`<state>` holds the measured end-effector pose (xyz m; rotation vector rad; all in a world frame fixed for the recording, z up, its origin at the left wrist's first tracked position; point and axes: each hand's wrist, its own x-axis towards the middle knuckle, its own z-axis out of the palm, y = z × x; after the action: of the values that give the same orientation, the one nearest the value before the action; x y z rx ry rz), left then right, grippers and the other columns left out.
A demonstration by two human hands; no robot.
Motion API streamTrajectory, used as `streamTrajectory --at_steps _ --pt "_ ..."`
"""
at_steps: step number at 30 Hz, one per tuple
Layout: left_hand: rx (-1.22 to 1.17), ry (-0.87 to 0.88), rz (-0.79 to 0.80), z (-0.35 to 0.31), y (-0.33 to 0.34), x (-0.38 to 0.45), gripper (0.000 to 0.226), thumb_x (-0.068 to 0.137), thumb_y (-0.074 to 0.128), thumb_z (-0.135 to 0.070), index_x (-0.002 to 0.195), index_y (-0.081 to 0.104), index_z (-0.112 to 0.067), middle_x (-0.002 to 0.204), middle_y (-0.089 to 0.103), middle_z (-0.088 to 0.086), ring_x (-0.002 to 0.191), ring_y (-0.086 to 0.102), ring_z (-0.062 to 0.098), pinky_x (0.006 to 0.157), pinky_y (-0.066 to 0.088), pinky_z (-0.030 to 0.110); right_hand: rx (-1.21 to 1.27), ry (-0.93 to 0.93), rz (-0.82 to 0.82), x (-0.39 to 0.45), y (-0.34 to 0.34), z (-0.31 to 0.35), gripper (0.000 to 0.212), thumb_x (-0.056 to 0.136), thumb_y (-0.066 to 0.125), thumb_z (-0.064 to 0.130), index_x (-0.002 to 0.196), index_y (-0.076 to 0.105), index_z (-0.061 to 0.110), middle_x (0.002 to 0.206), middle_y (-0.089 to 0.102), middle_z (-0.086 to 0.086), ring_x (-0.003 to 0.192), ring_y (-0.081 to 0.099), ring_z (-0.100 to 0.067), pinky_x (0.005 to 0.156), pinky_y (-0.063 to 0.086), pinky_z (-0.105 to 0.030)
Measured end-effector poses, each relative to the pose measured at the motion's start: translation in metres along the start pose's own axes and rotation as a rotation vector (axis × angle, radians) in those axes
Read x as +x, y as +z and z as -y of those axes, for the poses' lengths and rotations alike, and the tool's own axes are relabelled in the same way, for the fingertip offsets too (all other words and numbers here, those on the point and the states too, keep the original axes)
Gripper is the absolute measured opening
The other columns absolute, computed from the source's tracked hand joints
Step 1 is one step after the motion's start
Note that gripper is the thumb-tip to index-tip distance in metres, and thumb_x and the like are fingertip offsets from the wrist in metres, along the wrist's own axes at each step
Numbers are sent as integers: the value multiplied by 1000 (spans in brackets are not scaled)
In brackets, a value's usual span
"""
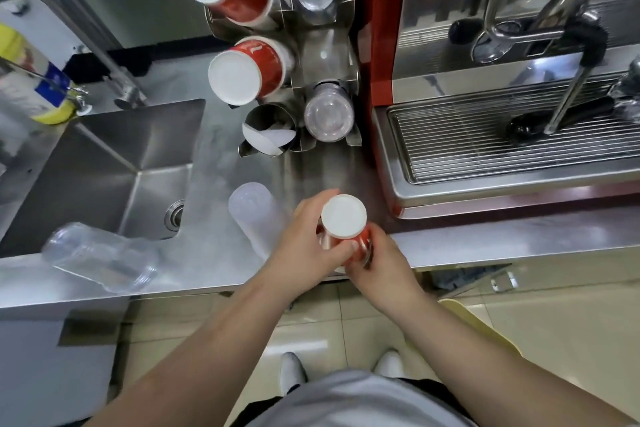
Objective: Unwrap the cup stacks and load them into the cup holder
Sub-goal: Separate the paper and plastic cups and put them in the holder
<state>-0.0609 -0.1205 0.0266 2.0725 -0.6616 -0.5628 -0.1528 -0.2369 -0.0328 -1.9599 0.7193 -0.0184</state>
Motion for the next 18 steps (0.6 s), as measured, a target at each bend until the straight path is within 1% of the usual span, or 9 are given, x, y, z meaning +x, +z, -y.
streamTrajectory --at_steps 2,4,6,8,9,12,14,16,18 --pt "-31 -2 10 4 -1 -4 78 71 78 -27 138 39 -41 136 45 -10 122 47 -6 101 38 13 6 -12 4 -1 3 0 56 77 66 33 128 44 32 119 58 3 107 57 -16 85 47 -27" --pt "-45 -4 24 7 -1 -7 73 70 75 -27 130 40 -49 134 49 -11 122 46 -8 102 39 16 6 -21 7 -2 5 0 61 74 68 33 130 43 32 121 57 4 108 57 -15 87 48 -27" --pt "-55 -13 34 11 0 -8 71 70 74 -22 128 42 -47 132 52 -10 122 48 -6 101 40 16 6 -32 1 -2 5 -1 65 72 71 34 130 43 32 122 57 4 109 57 -15 88 49 -30" --pt "-68 -26 42 13 0 -8 70 70 75 -20 129 44 -44 131 53 -9 121 49 -4 98 40 11 8 -41 0 -1 5 -1 67 70 72 35 130 43 32 123 56 4 109 56 -15 89 50 -31" --pt "-70 -28 45 15 0 -8 71 70 75 -21 129 44 -43 132 53 -9 121 49 -4 98 40 10 6 -43 2 0 5 -1 69 69 73 35 131 42 33 123 56 5 110 56 -15 89 50 -31" --pt "-74 -39 49 18 1 -6 71 68 76 -27 130 45 -41 131 53 -9 119 51 -5 97 41 13 6 -54 2 1 5 -1 74 64 75 39 131 42 33 124 56 5 111 56 -15 88 50 -29" --pt "-87 -57 52 19 1 -6 70 68 78 -27 129 45 -39 130 53 -9 116 51 -6 93 41 10 31 -63 -4 1 6 0 78 60 76 41 130 43 34 124 56 7 110 56 -13 86 50 -28" --pt "-109 -71 56 19 1 -7 69 71 80 -21 129 45 -37 127 55 -13 115 52 -7 91 41 9 44 -61 -9 1 7 2 79 60 80 39 129 43 34 124 56 10 109 56 -11 85 49 -26" --pt "-140 -80 64 19 1 -9 67 74 79 -15 128 46 -36 124 58 -18 115 52 -7 92 44 13 31 -53 -23 3 9 2 77 60 80 40 127 43 35 124 56 10 110 55 -11 85 49 -28"
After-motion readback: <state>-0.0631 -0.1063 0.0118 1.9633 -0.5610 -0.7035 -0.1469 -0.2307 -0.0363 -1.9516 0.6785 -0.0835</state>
